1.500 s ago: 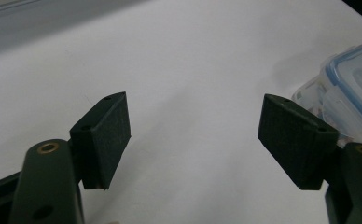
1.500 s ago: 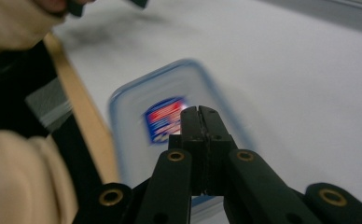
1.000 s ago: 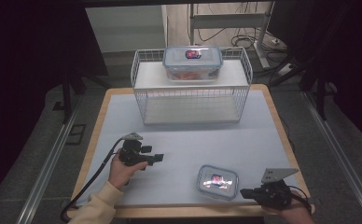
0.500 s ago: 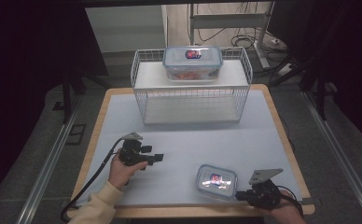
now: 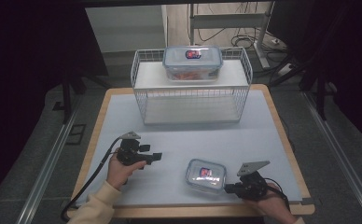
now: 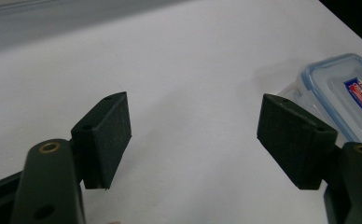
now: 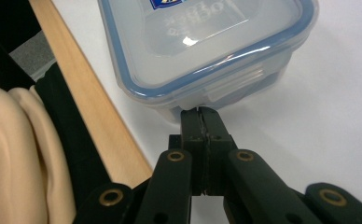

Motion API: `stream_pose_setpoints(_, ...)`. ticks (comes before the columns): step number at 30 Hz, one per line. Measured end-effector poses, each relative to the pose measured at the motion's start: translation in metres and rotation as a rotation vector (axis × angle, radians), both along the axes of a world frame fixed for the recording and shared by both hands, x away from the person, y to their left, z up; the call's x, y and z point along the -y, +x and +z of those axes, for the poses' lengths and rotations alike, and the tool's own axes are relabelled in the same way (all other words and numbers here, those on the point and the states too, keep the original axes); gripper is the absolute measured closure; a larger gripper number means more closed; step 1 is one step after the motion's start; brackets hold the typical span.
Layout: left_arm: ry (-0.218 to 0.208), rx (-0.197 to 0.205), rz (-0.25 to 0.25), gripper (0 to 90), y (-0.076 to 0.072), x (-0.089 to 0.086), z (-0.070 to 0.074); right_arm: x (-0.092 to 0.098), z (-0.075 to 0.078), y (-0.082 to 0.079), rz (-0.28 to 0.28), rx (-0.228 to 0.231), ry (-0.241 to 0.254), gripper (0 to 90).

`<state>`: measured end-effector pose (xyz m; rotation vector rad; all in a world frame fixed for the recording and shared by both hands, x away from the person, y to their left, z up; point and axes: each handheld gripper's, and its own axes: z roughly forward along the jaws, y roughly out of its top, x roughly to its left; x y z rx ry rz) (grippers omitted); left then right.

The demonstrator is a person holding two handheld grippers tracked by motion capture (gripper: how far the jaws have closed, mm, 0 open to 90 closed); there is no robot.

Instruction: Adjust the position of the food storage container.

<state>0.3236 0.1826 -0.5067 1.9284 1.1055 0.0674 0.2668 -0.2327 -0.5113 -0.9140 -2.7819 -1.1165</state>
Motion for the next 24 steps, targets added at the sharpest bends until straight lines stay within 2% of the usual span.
stream_pose_setpoints(4,-0.005,0.001,0.003,26.0,-0.001,-0.003,0.000,-0.010,-0.001,0.012,-0.005,-0.016,0.013,89.7)
stream_pose_setpoints(17,-0.018,0.008,0.032,26.2,0.000,-0.013,0.001,-0.045,-0.006,0.045,-0.009,-0.008,0.003,89.7)
stream_pose_setpoints(21,-0.017,0.006,0.033,26.2,-0.001,-0.013,0.001,-0.042,-0.004,0.043,-0.014,-0.001,0.002,89.7)
stream_pose_setpoints(24,-0.019,0.008,0.034,26.2,-0.001,-0.014,0.001,-0.036,0.000,0.031,0.003,0.003,0.010,89.7)
